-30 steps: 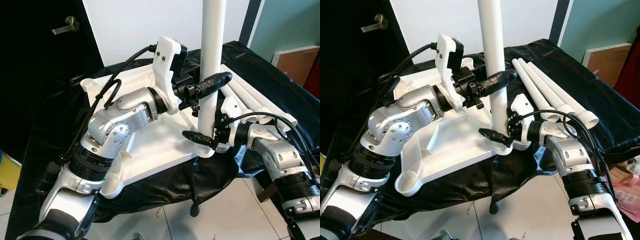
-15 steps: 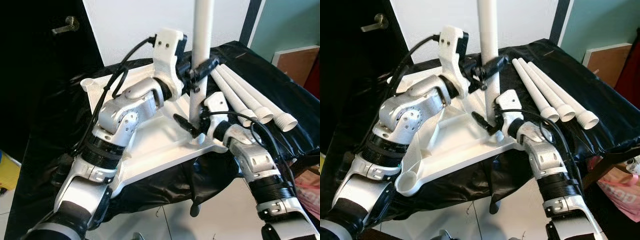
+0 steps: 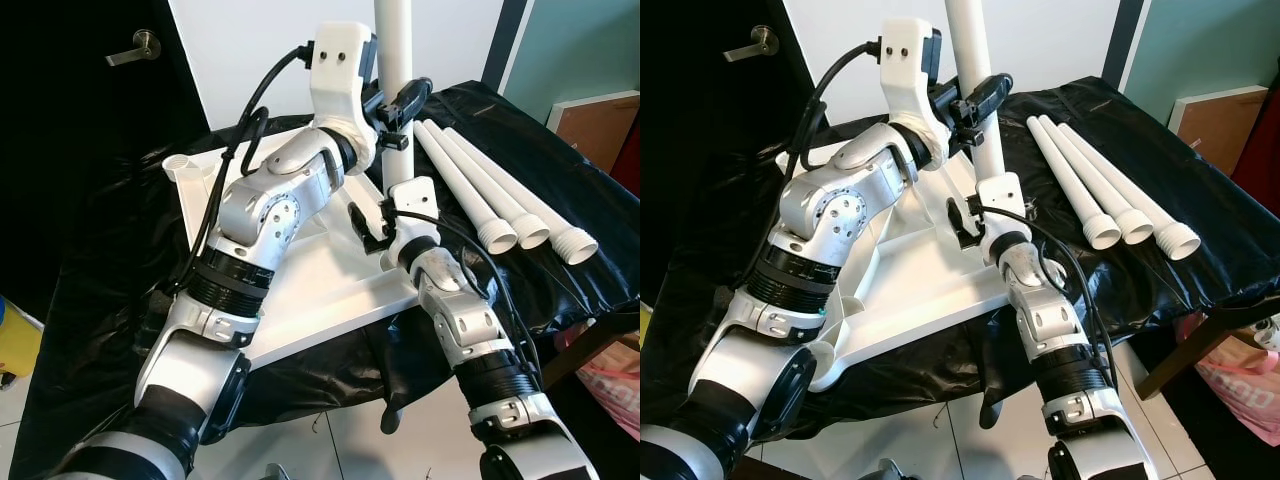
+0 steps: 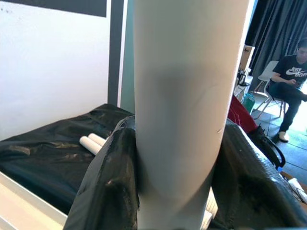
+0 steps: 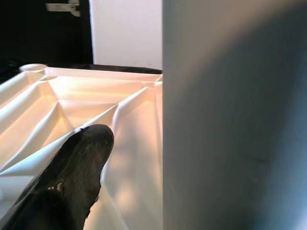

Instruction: Building children table

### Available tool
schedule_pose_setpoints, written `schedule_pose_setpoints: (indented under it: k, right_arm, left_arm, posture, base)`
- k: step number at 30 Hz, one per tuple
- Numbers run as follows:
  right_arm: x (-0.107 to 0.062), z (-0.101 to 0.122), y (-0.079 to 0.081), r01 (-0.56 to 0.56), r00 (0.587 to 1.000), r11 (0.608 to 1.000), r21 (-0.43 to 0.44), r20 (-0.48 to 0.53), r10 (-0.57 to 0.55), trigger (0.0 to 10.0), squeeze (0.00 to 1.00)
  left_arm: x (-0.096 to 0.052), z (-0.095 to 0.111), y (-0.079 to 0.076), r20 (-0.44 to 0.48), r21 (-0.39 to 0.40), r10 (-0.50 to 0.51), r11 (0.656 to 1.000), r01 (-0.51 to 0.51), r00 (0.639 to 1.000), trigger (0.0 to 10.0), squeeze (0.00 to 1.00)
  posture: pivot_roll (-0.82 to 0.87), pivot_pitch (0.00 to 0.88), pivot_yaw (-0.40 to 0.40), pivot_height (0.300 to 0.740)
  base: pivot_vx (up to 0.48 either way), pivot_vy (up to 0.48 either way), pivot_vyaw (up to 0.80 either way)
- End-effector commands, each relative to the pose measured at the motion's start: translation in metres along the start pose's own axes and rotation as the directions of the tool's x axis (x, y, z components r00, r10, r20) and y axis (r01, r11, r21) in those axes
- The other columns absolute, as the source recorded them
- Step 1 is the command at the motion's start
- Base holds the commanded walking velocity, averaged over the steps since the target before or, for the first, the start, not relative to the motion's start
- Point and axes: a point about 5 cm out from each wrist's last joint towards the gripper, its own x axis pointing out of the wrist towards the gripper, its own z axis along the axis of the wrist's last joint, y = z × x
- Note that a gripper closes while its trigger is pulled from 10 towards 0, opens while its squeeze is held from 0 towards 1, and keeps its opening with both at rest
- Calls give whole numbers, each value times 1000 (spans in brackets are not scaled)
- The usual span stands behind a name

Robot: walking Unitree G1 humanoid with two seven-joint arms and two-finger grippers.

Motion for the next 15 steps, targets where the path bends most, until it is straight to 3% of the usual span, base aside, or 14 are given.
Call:
schedule_pose_setpoints:
  k: [1,8,9,11,12,13,14,15]
  right_arm:
    - [4,2,5,11,1000,1000,-7,3,-11,10000,0]
    - [6,6,4,41,999,999,-21,17,-40,10000,0]
    - [6,5,4,54,998,998,-24,18,-53,8078,0]
    - [6,5,4,57,998,998,-24,18,-57,8078,0]
    - [6,5,3,63,998,998,-24,16,-63,4353,0]
    - [6,5,3,63,998,998,-24,16,-63,4353,0]
    - [6,4,3,72,997,997,-25,15,-71,0,0]
    - [6,4,3,72,997,997,-25,15,-71,0,0]
  left_arm:
    - [4,9,-6,40,10,-23,1000,23,999,10000,0]
    - [6,9,-10,42,16,-30,999,29,999,10000,0]
    - [7,9,-11,42,20,-29,999,28,999,10000,0]
    - [7,9,-11,42,22,-28,999,27,999,10000,0]
    - [8,8,-11,42,24,-28,999,27,999,10000,0]
    - [8,8,-11,42,24,-28,999,27,999,10000,0]
    - [8,9,-11,43,27,-27,999,26,999,10000,0]
    - [8,9,-11,43,27,-27,999,26,999,10000,0]
  posture:
    - [-106,0,49,740]
    - [-101,0,45,740]
    - [-100,0,44,740]
    - [-100,0,44,740]
    - [-99,0,43,740]
    - [-99,0,43,740]
    - [-99,0,41,740]
    - [-99,0,41,740]
  base:
    - [0,0,0]
    - [0,0,0]
    - [0,0,0]
    - [0,0,0]
    - [0,0,0]
    - [0,0,0]
    - [0,0,0]
    - [0,0,0]
